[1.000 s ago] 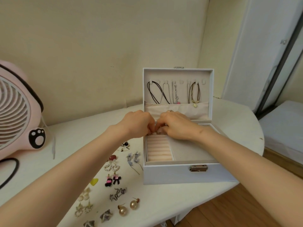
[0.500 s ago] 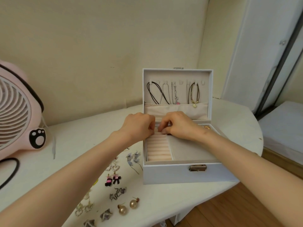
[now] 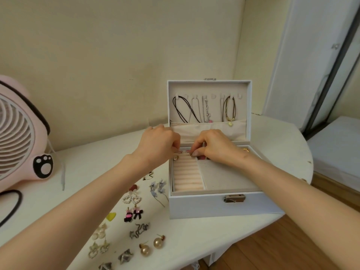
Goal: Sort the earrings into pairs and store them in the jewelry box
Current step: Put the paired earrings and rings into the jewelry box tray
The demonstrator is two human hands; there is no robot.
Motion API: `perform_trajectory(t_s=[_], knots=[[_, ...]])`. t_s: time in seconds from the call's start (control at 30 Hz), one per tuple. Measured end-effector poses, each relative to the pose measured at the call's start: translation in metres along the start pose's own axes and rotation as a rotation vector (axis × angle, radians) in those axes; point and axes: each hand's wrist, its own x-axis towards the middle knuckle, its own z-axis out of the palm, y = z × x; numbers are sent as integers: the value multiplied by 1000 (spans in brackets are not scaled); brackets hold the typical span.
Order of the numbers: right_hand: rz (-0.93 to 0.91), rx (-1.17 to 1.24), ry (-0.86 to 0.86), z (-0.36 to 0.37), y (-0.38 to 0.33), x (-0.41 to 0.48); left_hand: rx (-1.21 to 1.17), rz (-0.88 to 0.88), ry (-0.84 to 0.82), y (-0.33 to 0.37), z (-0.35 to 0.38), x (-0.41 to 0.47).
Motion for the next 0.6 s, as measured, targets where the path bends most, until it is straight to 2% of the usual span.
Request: perform_trajectory(t_s=[0.17, 0.6], knots=[[-5, 12, 4, 2, 0, 0, 38, 4, -127, 2, 0, 2], [-17, 23, 7, 4, 0, 3, 11, 16, -178, 5, 4, 5]])
